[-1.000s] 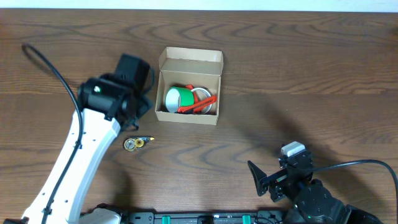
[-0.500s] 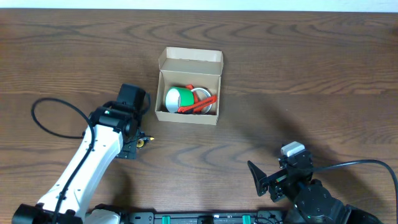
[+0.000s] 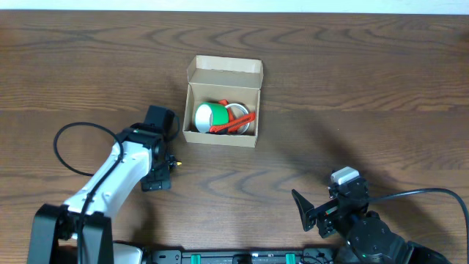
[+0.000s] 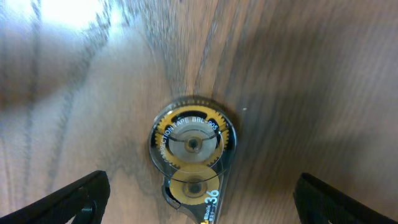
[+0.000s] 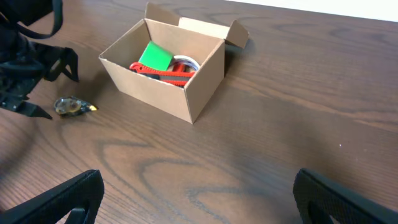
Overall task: Pack container
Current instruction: 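Lower the left gripper and grasp the correction tape dispenser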
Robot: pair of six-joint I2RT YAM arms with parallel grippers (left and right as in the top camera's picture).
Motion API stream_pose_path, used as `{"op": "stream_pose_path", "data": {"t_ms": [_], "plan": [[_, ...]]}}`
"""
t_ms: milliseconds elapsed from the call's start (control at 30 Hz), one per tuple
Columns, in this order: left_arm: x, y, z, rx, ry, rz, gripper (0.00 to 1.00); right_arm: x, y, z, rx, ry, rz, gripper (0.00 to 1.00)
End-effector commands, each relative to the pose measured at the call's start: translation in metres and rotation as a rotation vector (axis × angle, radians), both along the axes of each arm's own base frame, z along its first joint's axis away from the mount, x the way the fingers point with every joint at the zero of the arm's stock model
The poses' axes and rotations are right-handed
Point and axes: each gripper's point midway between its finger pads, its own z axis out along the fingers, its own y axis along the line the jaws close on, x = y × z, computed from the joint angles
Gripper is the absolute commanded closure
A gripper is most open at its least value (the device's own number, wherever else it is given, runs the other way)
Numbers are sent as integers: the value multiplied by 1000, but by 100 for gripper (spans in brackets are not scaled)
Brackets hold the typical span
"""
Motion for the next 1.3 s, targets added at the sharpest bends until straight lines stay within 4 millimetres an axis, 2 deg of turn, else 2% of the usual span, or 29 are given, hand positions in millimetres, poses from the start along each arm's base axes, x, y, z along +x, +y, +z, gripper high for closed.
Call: {"op": "stream_pose_path", "data": {"t_ms": [0,233,267,733,1100,1267], "plan": [[-3,-2,-11,-32,38,38,4,1,-2,1,10,-3,-16,1],[-2,-1,-22,-87,72,71,0,1,-2,1,10,-3,-16,1],[-3,-1,-22,-96,76,78,6,1,-2,1,10,-3,-16,1],[-9,-1,-23,-141,111,100,48,1,-2,1,10,-3,-16,1],[-15,-5,-23,-162,139,95,70,1,-2,1,10,-3,-16,1],[-15,-6,-23,-170,138,94,71,1,-2,1,10,-3,-16,1]]}}
